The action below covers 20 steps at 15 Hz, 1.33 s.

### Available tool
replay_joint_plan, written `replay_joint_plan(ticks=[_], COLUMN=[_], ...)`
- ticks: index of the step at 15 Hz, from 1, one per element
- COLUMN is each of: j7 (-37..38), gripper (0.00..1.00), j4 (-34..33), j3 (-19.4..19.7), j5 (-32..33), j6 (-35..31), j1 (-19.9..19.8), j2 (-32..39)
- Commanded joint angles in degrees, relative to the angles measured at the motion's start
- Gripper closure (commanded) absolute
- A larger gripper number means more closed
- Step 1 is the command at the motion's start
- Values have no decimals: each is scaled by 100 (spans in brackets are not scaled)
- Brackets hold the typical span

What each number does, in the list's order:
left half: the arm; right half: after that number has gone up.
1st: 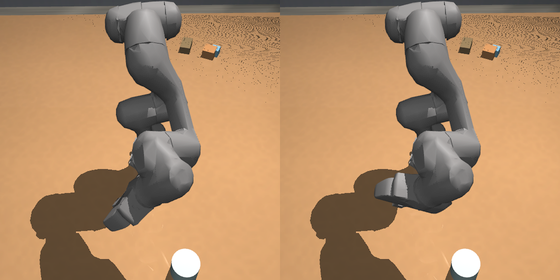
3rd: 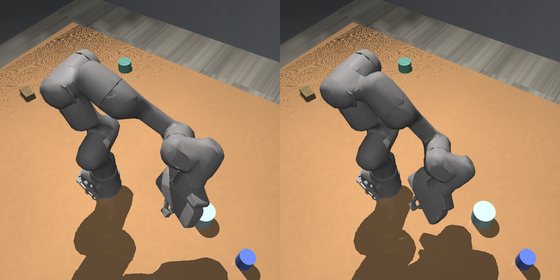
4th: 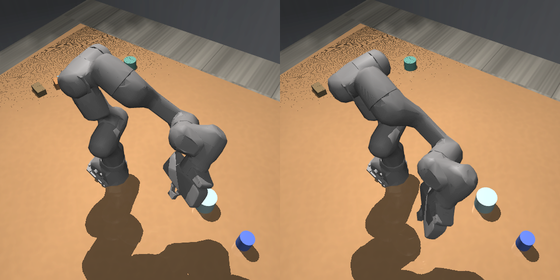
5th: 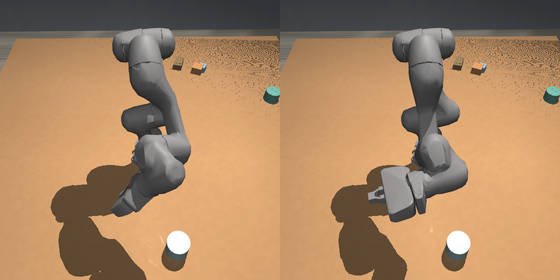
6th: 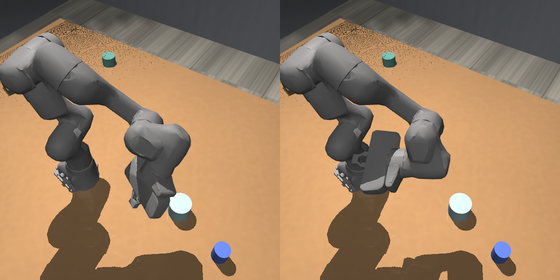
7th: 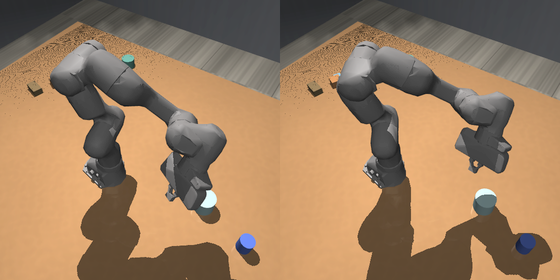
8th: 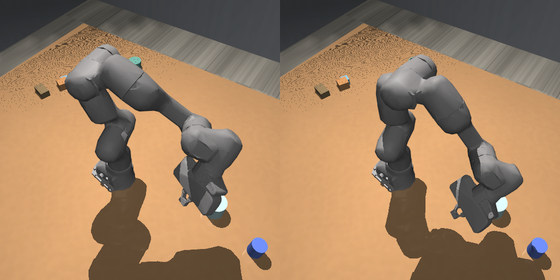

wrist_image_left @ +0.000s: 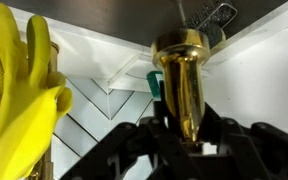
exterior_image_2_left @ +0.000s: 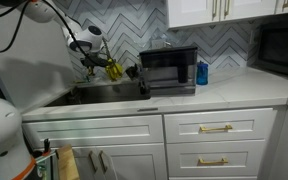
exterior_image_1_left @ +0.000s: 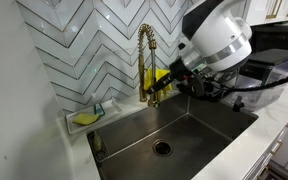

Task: Move the faucet to the right

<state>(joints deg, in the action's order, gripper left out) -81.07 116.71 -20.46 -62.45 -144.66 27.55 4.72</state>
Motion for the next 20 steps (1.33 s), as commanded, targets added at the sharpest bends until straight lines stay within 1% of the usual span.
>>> replay_joint_plan(ticks=[1,7,15,20], j7=[36,359,502,695], gripper=[86,86,86,86], j4=[-17,285,981,1421], j3=[-150,-94,40,155], j5=[89,433,188,27], j6=[78,-84,-440,-430], j1=[-175,-299,-660,-758], j2=[80,-94,-746,-1094])
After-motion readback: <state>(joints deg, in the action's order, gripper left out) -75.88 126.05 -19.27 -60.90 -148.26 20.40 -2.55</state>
